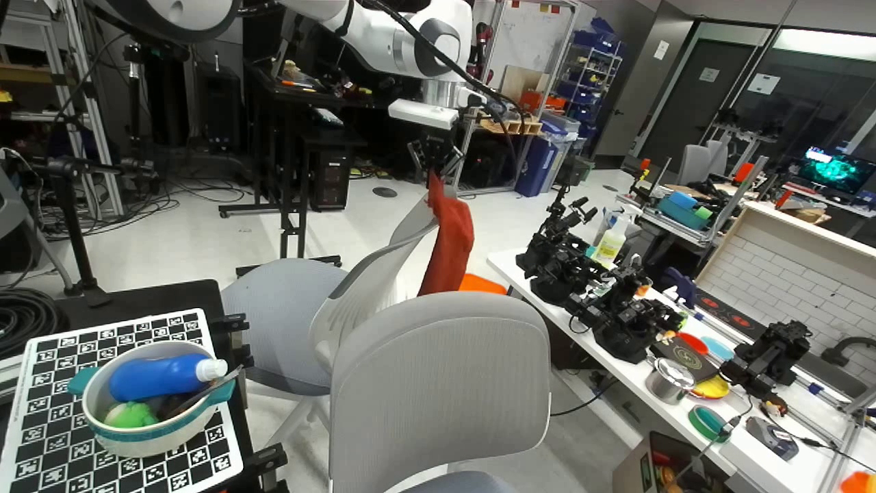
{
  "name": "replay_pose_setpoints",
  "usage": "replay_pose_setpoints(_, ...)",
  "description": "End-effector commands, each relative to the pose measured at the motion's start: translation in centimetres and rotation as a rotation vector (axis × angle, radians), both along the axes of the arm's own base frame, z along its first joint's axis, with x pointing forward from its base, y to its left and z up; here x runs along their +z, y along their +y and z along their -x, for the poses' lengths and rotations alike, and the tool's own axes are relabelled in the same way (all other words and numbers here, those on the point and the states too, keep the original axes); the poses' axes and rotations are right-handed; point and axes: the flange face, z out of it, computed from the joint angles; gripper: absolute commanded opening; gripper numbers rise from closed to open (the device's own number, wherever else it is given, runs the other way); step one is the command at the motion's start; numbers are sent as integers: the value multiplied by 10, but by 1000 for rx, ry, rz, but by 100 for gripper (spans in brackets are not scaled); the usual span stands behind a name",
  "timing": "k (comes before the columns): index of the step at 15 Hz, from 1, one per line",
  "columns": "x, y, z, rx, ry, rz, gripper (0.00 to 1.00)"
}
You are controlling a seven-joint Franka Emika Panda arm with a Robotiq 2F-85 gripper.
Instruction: Move the orange towel to the backrest of the left chair, then move it to the backrest of the right chair
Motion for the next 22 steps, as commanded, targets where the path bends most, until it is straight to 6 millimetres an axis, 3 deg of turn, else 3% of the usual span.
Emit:
replay_pose_setpoints(1,16,44,16,63,-12,26,0)
replay_pose_setpoints(8,14,112,46,156,-20,73,4)
replay_pose_setpoints(9,12,118,49,162,-15,81,30)
replay_pose_setpoints(11,7,119,50,168,-10,91,36)
replay_pose_setpoints(15,15,102,45,149,-9,96,66)
replay_pose_setpoints(19,53,66,34,93,-48,87,95)
replay_pose_setpoints(22,88,24,24,43,-86,67,100)
